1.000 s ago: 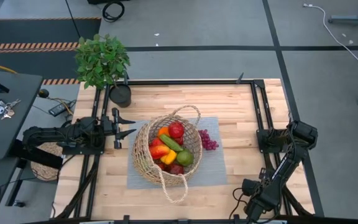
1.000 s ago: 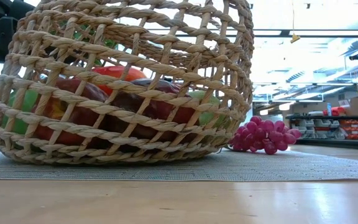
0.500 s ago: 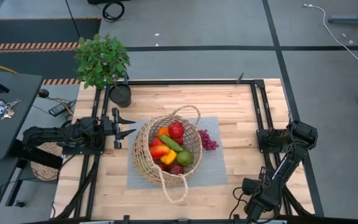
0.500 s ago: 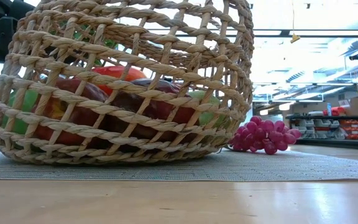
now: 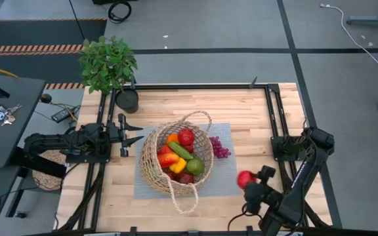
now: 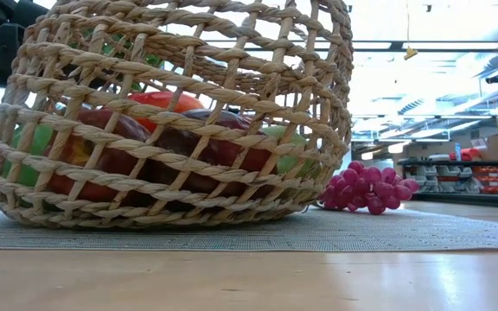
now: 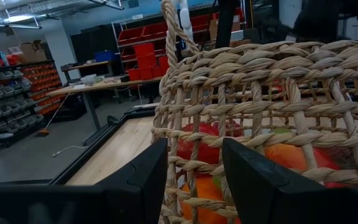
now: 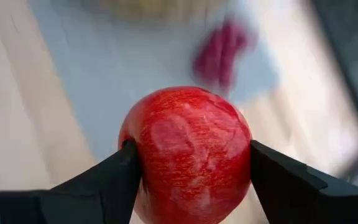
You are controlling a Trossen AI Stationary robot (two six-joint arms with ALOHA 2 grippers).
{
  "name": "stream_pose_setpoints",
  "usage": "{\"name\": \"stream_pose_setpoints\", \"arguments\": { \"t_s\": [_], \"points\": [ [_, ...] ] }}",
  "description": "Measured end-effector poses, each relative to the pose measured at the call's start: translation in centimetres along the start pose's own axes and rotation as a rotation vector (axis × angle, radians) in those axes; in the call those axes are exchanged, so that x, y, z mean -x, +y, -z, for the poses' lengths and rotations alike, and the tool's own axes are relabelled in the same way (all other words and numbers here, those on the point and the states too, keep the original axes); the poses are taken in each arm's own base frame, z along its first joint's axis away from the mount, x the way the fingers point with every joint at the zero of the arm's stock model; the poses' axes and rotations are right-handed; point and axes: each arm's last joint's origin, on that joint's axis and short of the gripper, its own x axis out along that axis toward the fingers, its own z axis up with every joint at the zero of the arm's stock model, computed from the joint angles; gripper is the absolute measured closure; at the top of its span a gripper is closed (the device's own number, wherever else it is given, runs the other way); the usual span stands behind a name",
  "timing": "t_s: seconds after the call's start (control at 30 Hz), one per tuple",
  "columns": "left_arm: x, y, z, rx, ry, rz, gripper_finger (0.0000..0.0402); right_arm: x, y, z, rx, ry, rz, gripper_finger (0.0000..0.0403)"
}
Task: Build produce basket
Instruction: Put the red apple in the basket
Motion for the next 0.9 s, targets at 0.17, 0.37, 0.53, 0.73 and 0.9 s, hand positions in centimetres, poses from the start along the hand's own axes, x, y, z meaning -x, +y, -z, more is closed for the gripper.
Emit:
{"name": "stream_pose_setpoints", "arguments": {
  "t_s": [0.17,0.37,0.53,0.73,0.9],
  "points": [
    [0.0,0.0,0.0,0.0,0.0,0.0,0.0241,0.6,-0.2,-1.7,0.011,-0.301,0.028,0.0125],
    [0.0,0.0,0.0,0.0,0.0,0.0,0.0241,0.5,-0.4,-3.0,0.058,-0.495,0.091,0.0124],
    [0.0,0.0,0.0,0.0,0.0,0.0,0.0241,0.5,-0.7,-4.2,0.046,-0.719,0.161,0.0124],
    [0.0,0.0,0.0,0.0,0.0,0.0,0.0241,-0.5,-1.2,-6.1,0.064,-0.79,0.256,0.0124],
    [0.0,0.0,0.0,0.0,0.0,0.0,0.0241,-2.2,-1.7,-8.2,0.083,-0.697,0.313,0.0124]
  ]
}}
